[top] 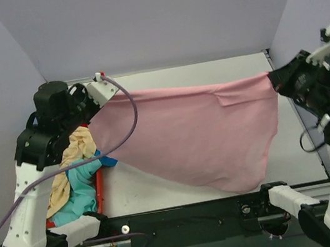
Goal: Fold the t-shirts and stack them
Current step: Flatten out the tshirt
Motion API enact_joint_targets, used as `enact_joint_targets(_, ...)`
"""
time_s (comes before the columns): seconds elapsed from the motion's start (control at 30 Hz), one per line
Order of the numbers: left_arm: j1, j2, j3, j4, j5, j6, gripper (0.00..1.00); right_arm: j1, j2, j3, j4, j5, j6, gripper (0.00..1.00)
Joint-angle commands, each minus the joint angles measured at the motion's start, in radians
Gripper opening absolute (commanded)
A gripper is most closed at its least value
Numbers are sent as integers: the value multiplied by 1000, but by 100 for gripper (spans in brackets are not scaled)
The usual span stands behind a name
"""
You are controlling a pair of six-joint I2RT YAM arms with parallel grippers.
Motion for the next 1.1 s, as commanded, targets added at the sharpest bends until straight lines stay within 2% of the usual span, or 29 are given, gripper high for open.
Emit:
enact_joint_targets(0.0,9,139,24,287,-148,-32,0,-16,248,68,238,11,-50,0)
enact_joint_targets(0.1,10,224,64,400,-212,-33,0,-16,437,246,266,-53,-50,0)
enact_joint_targets(0.2,22,303,131,514,-255,-33,0,-59,557,397,266,-121,-15,0)
enact_joint_targets(0.27,36,364,223,499,-259,-39,0,-94,615,522,265,-161,14,0)
enact_joint_targets(0.37,47,415,361,419,-245,-59,0,-134,620,549,279,-185,44,0)
enact_joint_targets(0.57,46,386,390,330,-194,-72,0,-181,470,431,308,-176,19,0)
enact_joint_targets(0.67,32,311,355,277,-153,-84,0,-181,364,345,314,-173,4,0)
enact_joint_targets(0.87,-66,90,135,223,-166,-36,0,-181,150,201,314,-185,-1,0)
enact_joint_targets(0.97,-77,4,78,126,-108,-49,0,-181,30,19,306,-236,25,0)
enact_joint_targets(1.07,-79,-42,-2,30,-91,-41,0,-181,-108,-94,276,-257,30,0)
